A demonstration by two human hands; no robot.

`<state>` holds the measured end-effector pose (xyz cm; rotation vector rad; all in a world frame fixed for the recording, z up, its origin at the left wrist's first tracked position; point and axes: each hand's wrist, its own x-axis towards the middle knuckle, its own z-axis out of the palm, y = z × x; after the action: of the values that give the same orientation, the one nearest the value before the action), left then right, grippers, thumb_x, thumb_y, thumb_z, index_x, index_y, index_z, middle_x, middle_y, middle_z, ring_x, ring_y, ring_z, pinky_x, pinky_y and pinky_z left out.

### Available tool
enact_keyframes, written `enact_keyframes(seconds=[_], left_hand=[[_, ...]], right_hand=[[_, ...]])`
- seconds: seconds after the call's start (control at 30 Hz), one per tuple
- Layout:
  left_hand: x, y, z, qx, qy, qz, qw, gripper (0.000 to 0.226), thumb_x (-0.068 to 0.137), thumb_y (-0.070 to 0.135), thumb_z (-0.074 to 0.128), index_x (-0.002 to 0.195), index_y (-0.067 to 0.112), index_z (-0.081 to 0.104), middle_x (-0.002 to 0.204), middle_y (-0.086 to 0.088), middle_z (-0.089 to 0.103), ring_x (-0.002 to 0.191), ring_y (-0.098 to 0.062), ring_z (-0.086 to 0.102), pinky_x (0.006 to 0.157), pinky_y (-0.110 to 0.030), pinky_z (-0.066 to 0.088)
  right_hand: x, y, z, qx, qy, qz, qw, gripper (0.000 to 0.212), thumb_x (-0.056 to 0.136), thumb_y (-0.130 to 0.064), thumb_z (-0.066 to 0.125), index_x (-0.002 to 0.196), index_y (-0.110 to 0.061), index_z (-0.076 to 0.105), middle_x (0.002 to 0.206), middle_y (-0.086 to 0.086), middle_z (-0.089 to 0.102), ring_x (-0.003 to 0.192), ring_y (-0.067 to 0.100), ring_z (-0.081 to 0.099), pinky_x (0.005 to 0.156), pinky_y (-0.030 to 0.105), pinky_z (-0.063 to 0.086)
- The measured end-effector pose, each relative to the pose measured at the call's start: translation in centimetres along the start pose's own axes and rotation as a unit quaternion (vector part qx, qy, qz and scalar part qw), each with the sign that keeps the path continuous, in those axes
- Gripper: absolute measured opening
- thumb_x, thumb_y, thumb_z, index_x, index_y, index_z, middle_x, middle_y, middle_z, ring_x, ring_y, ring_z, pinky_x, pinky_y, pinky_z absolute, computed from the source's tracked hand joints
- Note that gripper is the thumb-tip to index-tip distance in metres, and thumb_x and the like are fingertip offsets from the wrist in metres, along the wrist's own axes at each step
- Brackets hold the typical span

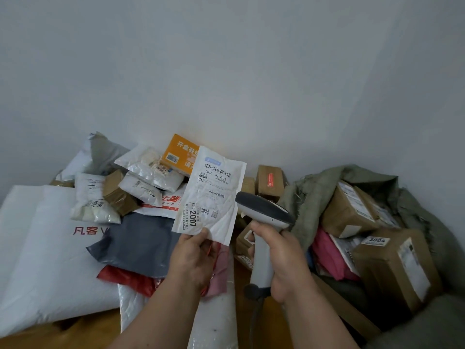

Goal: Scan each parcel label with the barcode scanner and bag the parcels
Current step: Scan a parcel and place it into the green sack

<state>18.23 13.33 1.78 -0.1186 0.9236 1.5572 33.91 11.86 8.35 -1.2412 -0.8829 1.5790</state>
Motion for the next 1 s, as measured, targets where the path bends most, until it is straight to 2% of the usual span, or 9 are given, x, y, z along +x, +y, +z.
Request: enact_keyframes(seconds=[0.07, 0.17, 0.27, 0.37, 0.53, 0.67, 0.8, 1.0], left_hand=[[-0.1, 0.1, 0.1, -0.004, -0.003, 0.0, 1.0, 0.035, 0.098, -0.001, 0.05, 0.129, 0.015, 0.058, 0.123, -0.015, 0.069, 0.11, -0.032, 0.067, 0.07, -0.036, 0.052], [-0.3, 0.2, 0.1, -0.001, -0.006, 0.004, 1.0, 0.036, 0.099, -0.001, 0.05, 0.131, 0.014, 0.057, 0.124, -0.016, 0.068, 0.099, -0.028, 0.068, 0.067, -0.036, 0.052], [-0.5, 0.3, 0.0, 0.001, -0.007, 0.006, 1.0, 0.033, 0.099, 0.0, 0.05, 0.127, 0.015, 0.059, 0.12, -0.015, 0.07, 0.1, -0.03, 0.07, 0.079, -0.038, 0.056], [-0.7, 0.4, 0.0, 0.003, -0.006, 0.012, 1.0, 0.03, 0.099, 0.0, 0.051, 0.123, 0.015, 0.061, 0.117, -0.015, 0.071, 0.093, -0.028, 0.073, 0.068, -0.035, 0.059], [-1.0, 0.4, 0.0, -0.001, -0.001, 0.012, 1.0, 0.028, 0.098, 0.001, 0.052, 0.12, 0.017, 0.062, 0.114, -0.014, 0.072, 0.079, -0.026, 0.076, 0.062, -0.033, 0.06], [-1.2, 0.5, 0.1, -0.011, 0.005, 0.015, 1.0, 0.026, 0.098, -0.001, 0.053, 0.112, 0.018, 0.063, 0.109, -0.013, 0.073, 0.071, -0.024, 0.076, 0.05, -0.03, 0.057], [-1.5, 0.4, 0.0, -0.006, 0.007, 0.015, 1.0, 0.025, 0.097, -0.001, 0.053, 0.11, 0.018, 0.063, 0.106, -0.012, 0.073, 0.068, -0.022, 0.075, 0.047, -0.028, 0.055], [-1.9, 0.4, -0.1, -0.006, 0.011, 0.012, 1.0, 0.024, 0.097, -0.001, 0.053, 0.108, 0.018, 0.064, 0.104, -0.012, 0.074, 0.071, -0.024, 0.076, 0.047, -0.028, 0.055]], right_hand=[[-0.2, -0.2, 0.2, -0.001, -0.011, -0.003, 1.0, 0.011, 0.086, -0.02, 0.073, 0.095, -0.013, 0.072, 0.065, -0.002, 0.07, 0.051, 0.009, 0.065, 0.044, 0.022, 0.048], [-0.4, -0.3, 0.5, -0.003, -0.022, -0.009, 1.0, 0.009, 0.087, -0.018, 0.072, 0.094, -0.012, 0.073, 0.063, -0.001, 0.07, 0.051, 0.009, 0.065, 0.044, 0.022, 0.048], [-0.4, -0.2, 0.5, -0.015, -0.021, -0.012, 1.0, 0.007, 0.087, -0.02, 0.072, 0.091, -0.014, 0.073, 0.062, 0.0, 0.068, 0.051, 0.01, 0.065, 0.046, 0.022, 0.049], [-0.3, -0.2, 0.5, -0.017, -0.023, -0.012, 1.0, 0.006, 0.087, -0.02, 0.072, 0.087, -0.014, 0.073, 0.063, 0.001, 0.067, 0.052, 0.011, 0.064, 0.047, 0.024, 0.049], [-0.4, -0.1, 0.6, -0.022, -0.026, -0.015, 0.999, 0.004, 0.086, -0.022, 0.073, 0.084, -0.018, 0.074, 0.066, 0.001, 0.068, 0.054, 0.01, 0.065, 0.048, 0.024, 0.05], [-0.5, -0.1, 0.6, -0.024, -0.031, -0.012, 0.999, 0.004, 0.086, -0.021, 0.073, 0.084, -0.018, 0.075, 0.069, 0.004, 0.067, 0.055, 0.011, 0.064, 0.05, 0.026, 0.05], [-0.6, -0.1, 0.7, -0.031, -0.035, -0.017, 0.999, 0.017, 0.087, -0.02, 0.072, 0.072, -0.027, 0.077, 0.066, 0.001, 0.068, 0.054, 0.009, 0.065, 0.05, 0.024, 0.05], [-0.7, 0.1, 0.6, -0.03, -0.025, -0.018, 0.999, 0.002, 0.086, -0.023, 0.073, 0.087, -0.022, 0.074, 0.067, -0.004, 0.071, 0.058, 0.009, 0.067, 0.051, 0.023, 0.05]])
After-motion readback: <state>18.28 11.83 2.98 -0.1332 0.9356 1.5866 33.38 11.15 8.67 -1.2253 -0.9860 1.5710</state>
